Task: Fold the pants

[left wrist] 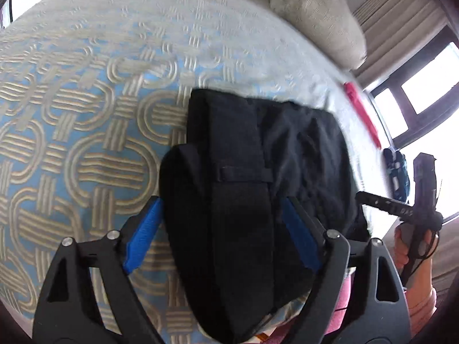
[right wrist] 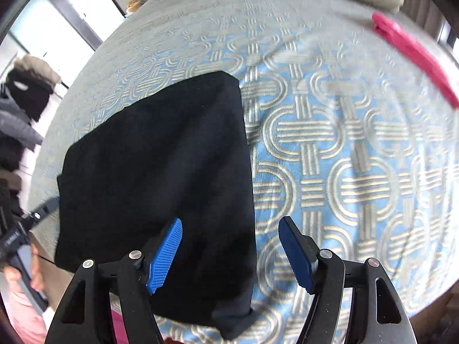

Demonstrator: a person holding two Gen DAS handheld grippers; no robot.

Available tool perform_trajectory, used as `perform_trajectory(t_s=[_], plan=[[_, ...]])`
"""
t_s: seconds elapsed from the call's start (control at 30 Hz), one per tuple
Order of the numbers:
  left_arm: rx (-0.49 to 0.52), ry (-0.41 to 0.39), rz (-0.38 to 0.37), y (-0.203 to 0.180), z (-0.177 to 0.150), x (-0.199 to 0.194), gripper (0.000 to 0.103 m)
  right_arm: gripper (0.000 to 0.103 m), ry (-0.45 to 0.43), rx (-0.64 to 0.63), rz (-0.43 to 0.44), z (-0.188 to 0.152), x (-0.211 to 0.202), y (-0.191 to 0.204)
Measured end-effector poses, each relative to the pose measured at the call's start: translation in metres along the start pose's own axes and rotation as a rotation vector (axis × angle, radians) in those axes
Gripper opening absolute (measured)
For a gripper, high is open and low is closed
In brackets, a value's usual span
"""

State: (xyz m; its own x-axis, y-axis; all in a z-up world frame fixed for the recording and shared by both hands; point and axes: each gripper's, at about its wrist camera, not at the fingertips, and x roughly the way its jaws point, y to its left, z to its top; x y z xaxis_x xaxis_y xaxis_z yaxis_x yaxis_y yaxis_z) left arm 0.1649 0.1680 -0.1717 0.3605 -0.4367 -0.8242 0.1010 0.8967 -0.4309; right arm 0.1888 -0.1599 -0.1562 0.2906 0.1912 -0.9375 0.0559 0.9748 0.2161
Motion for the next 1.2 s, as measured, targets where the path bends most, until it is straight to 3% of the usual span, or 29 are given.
perform_trajectory(t_s=[0.1,0.3,0.53,0.73,0.83,0.9,0.97,1.2], plan=[[0.007,0.005,0.031,0.001,0.006,0.017,0.09,0.074,0.053,0.053,0.055,0.007,0.02,-0.012],[0.004,0.005,-0.003,-0.001,0.022,0.022,0.092,0.077,0.011,-0.053,0.105,0.013,0.02,0.0],[0.055,0.011,-0.019,-0.01,0.045,0.036,0.091,0.077,0.027,-0.088,0.165,0.06,0.046,-0.001],[0.211,0.017,0.048,-0.034,0.043,0.04,0.069,0.076,0.054,-0.086,0.309,0.088,0.068,-0.003],[0.228,0.005,0.045,-0.036,0.042,0.034,0.052,0.059,0.052,-0.152,0.31,0.097,0.075,0.009],[0.239,-0.015,0.032,-0.036,0.042,0.028,0.042,0.031,0.049,-0.194,0.337,0.099,0.08,0.018],[0.268,-0.035,0.042,-0.039,0.04,0.025,0.034,0.021,0.035,-0.216,0.369,0.093,0.08,0.02],[0.365,-0.104,0.127,-0.063,0.041,0.012,0.028,0.017,-0.042,-0.203,0.379,0.091,0.053,0.023]])
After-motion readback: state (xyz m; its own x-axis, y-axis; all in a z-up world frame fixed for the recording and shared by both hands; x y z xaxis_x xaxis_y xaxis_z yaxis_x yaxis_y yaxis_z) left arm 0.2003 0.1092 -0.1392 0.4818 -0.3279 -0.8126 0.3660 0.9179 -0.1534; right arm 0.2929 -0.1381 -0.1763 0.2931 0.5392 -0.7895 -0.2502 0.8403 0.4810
